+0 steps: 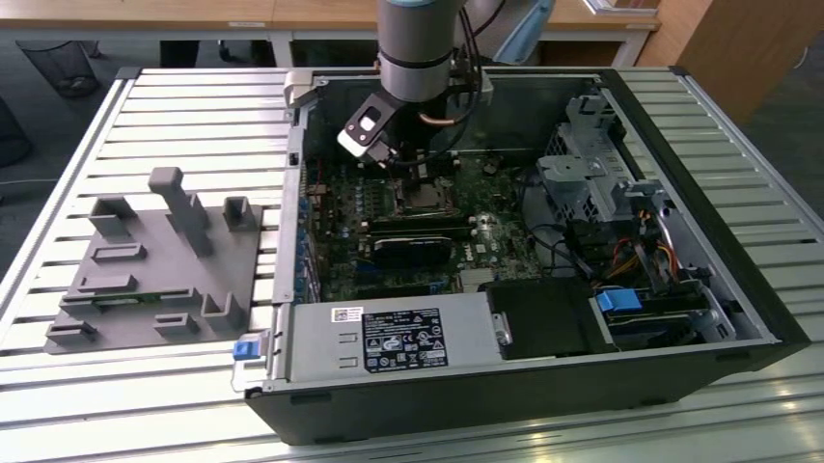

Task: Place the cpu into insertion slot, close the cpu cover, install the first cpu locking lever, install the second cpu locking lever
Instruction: 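Close the cpu cover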

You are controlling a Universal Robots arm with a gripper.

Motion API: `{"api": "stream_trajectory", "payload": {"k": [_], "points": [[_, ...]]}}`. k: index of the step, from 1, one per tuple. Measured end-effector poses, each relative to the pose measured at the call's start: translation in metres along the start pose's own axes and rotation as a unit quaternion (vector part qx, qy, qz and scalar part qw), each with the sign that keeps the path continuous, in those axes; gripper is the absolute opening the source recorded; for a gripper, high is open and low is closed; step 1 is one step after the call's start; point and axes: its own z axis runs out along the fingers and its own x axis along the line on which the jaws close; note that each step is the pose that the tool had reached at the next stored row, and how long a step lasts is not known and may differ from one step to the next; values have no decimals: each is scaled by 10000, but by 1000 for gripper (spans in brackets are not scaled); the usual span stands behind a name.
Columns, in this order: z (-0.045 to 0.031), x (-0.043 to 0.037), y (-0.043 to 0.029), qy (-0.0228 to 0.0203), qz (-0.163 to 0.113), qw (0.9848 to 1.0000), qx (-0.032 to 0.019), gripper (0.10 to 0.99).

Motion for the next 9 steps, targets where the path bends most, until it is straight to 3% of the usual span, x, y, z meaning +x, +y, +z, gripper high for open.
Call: {"api": "stream_trajectory", "payload": {"k": [9], "points": [[75, -4, -27, -8, 0, 10000, 5, 106]]}}
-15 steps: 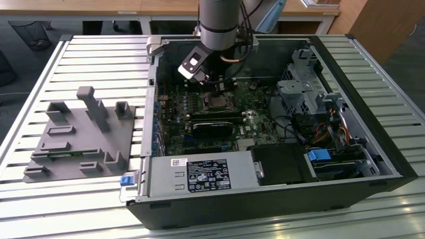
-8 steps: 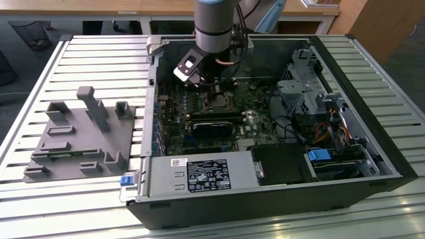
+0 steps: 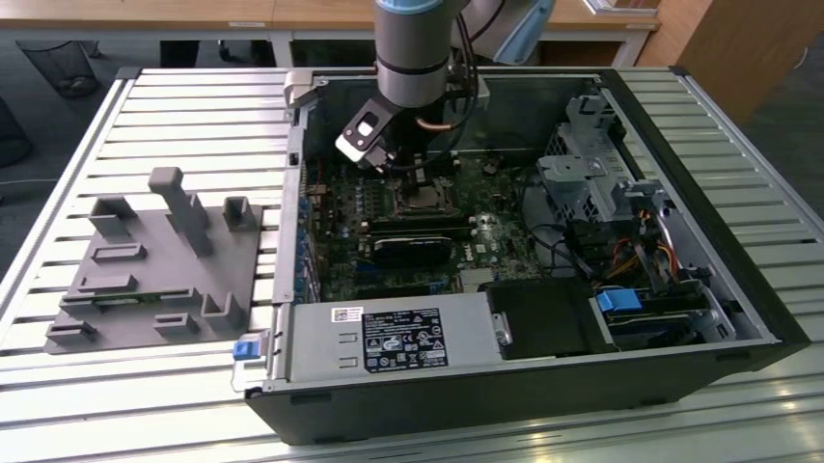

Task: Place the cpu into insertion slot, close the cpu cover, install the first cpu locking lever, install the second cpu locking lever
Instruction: 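Close the cpu cover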

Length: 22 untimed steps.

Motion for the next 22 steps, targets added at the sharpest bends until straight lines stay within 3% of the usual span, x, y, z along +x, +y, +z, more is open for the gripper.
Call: {"api": "stream_trajectory", "payload": {"k": [4, 10, 15, 22], "points": [[-4, 3, 2, 8, 0, 10000, -7, 106], [-124, 8, 8, 5, 0, 10000, -4, 106], [-115, 11, -19, 6, 0, 10000, -5, 106], [-21, 7, -42, 3, -1, 10000, -3, 106]]}}
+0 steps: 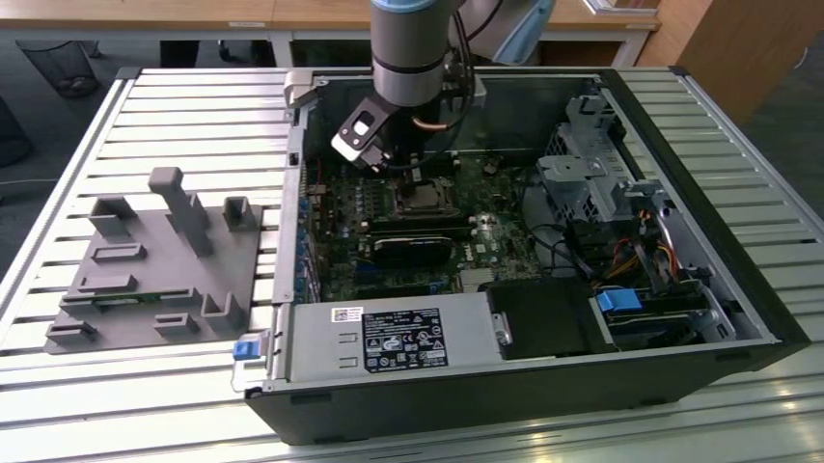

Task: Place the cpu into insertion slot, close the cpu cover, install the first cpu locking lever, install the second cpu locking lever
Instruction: 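Close the cpu cover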

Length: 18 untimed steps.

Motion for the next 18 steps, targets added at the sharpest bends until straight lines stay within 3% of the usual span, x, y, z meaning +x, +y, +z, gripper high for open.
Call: {"api": "stream_trajectory", "payload": {"k": [6, 11, 18], "points": [[29, -9, 94, -2, 0, 10000, 0, 106], [-33, -2, 101, 0, 1, 10000, -1, 106], [-6, -4, 97, -10, 0, 10000, -1, 106]]}}
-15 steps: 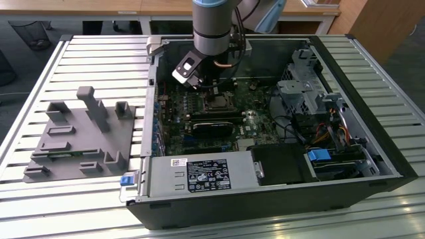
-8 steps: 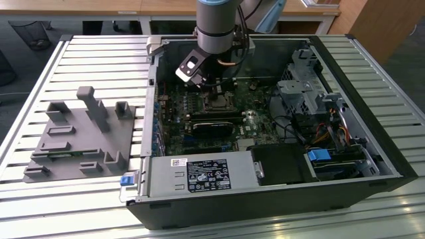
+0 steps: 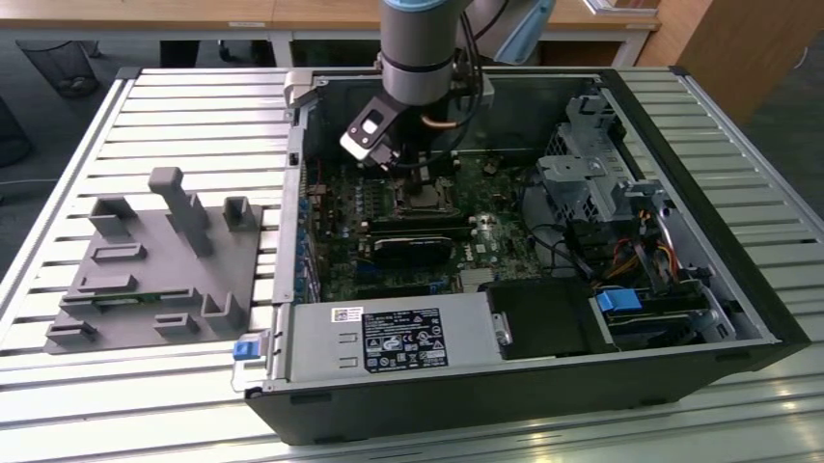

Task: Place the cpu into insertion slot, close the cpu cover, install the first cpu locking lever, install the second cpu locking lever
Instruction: 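Close the cpu cover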

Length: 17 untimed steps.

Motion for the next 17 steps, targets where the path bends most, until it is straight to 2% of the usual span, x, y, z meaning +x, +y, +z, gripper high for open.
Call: {"api": "stream_trajectory", "payload": {"k": [8, 13, 17], "points": [[19, -13, 0, -14, 0, 10000, 3, 106], [25, -13, 66, -11, -1, 10000, 3, 106], [-22, -9, 70, -11, 0, 10000, 3, 106]]}}
